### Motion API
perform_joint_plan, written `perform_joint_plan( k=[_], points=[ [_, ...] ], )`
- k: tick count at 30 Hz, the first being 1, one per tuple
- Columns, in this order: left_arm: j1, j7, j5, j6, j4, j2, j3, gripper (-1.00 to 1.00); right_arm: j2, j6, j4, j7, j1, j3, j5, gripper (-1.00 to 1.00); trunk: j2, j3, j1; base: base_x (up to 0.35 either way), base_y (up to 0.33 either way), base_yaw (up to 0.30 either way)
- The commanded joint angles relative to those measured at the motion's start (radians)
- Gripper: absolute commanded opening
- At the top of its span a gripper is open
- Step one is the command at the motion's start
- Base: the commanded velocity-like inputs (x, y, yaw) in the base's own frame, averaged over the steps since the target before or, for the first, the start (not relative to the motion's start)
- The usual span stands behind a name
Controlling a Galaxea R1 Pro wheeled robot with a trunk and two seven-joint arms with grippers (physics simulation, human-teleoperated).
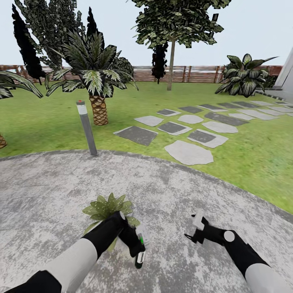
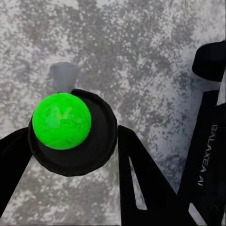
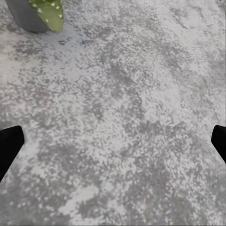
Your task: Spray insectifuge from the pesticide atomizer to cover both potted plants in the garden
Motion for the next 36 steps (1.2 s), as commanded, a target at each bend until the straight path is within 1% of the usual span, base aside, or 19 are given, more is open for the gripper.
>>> perform_joint_plan(
  k=[1, 2, 3, 5, 8, 10, 13, 15, 17, 20, 23, 24, 25, 27, 29, 34, 36],
  points=[
    [-0.001, -0.047, -0.027, 0.009, -0.003, -0.001, -0.001, -1.00, 0.001, -0.007, -0.001, 0.039, -0.008, -0.007, 0.011, 1.00, 0.000, -0.001, 0.000, 0.000, 0.000, 0.000],
    [-0.001, -0.071, -0.042, 0.008, -0.003, -0.002, -0.002, -1.00, 0.000, -0.007, -0.001, 0.061, -0.013, -0.007, 0.012, 1.00, 0.000, -0.001, 0.000, 0.000, 0.000, 0.000],
    [-0.001, -0.098, -0.061, 0.007, -0.004, -0.001, -0.003, -1.00, 0.000, -0.007, -0.001, 0.094, -0.020, -0.007, 0.011, -1.00, 0.000, -0.001, 0.000, 0.000, 0.000, 0.000],
    [-0.001, -0.120, -0.081, 0.008, -0.004, 0.000, -0.003, -1.00, 0.000, -0.009, -0.004, 0.149, -0.028, -0.007, 0.010, -1.00, 0.000, -0.001, 0.000, 0.000, 0.000, 0.000],
    [-0.001, -0.127, -0.088, 0.008, -0.002, -0.002, -0.005, -1.00, 0.004, -0.010, -0.004, 0.208, -0.031, -0.005, 0.009, -1.00, 0.000, -0.001, 0.000, 0.000, 0.000, 0.000],
    [-0.001, -0.128, -0.091, 0.005, 0.000, -0.002, -0.006, -1.00, 0.009, -0.010, -0.005, 0.223, -0.031, -0.005, 0.007, -1.00, 0.000, -0.001, 0.000, 0.000, 0.000, 0.000],
    [-0.001, -0.129, -0.131, 0.002, 0.000, -0.004, -0.006, -1.00, 0.014, -0.010, -0.005, 0.229, -0.031, -0.005, 0.005, -1.00, 0.000, -0.001, 0.000, 0.000, 0.000, 0.000],
    [0.001, -0.130, -0.164, 0.001, 0.000, -0.007, -0.005, -1.00, 0.028, -0.010, -0.005, 0.230, -0.032, -0.005, 0.004, -1.00, 0.000, -0.001, 0.000, 0.000, 0.000, 0.000],
    [0.001, -0.130, -0.176, 0.000, 0.000, -0.009, -0.004, -1.00, 0.044, -0.010, -0.004, 0.238, -0.032, -0.004, 0.004, -1.00, 0.000, -0.001, 0.000, 0.000, 0.000, 0.000],
    [0.002, -0.130, -0.181, 0.000, 0.000, -0.012, -0.003, -1.00, 0.066, -0.011, -0.006, 0.279, -0.032, -0.004, 0.004, -1.00, 0.000, -0.001, 0.000, 0.000, 0.000, 0.000],
    [0.005, -0.130, -0.183, -0.001, 0.000, -0.011, -0.004, -1.00, 0.080, -0.011, -0.015, 0.295, -0.032, -0.003, 0.004, -1.00, 0.000, -0.001, 0.000, 0.000, 0.000, 0.000],
    [0.006, -0.130, -0.186, -0.001, 0.000, -0.010, -0.005, -1.00, 0.088, -0.011, -0.017, 0.298, -0.032, -0.003, 0.004, -1.00, 0.000, -0.001, 0.000, 0.000, 0.000, 0.000],
    [0.006, -0.130, -0.191, 0.000, 0.000, -0.010, -0.005, -1.00, 0.101, -0.011, -0.018, 0.313, -0.032, 0.000, 0.004, -1.00, 0.000, -0.001, 0.000, 0.000, 0.000, 0.000],
    [0.007, -0.130, -0.194, 0.000, 0.000, -0.009, -0.005, -1.00, 0.115, -0.012, -0.020, 0.341, -0.032, 0.012, 0.004, -1.00, 0.000, -0.001, 0.000, 0.000, 0.000, 0.000],
    [0.007, -0.130, -0.195, 0.000, 0.000, -0.010, -0.005, -1.00, 0.124, -0.012, -0.025, 0.352, -0.032, 0.018, 0.004, -1.00, 0.000, -0.001, 0.000, 0.000, 0.000, 0.000],
    [0.007, -0.129, -0.202, -0.001, 0.000, -0.006, -0.005, -1.00, 0.163, -0.012, -0.033, 0.359, -0.032, 0.022, 0.003, -1.00, 0.000, -0.001, 0.000, 0.000, 0.000, 0.000],
    [0.009, -0.126, -0.203, -0.002, 0.000, -0.005, -0.006, -1.00, 0.180, -0.011, -0.033, 0.368, -0.032, 0.042, 0.003, -1.00, 0.000, -0.001, 0.000, 0.000, 0.000, 0.000]
  ],
)
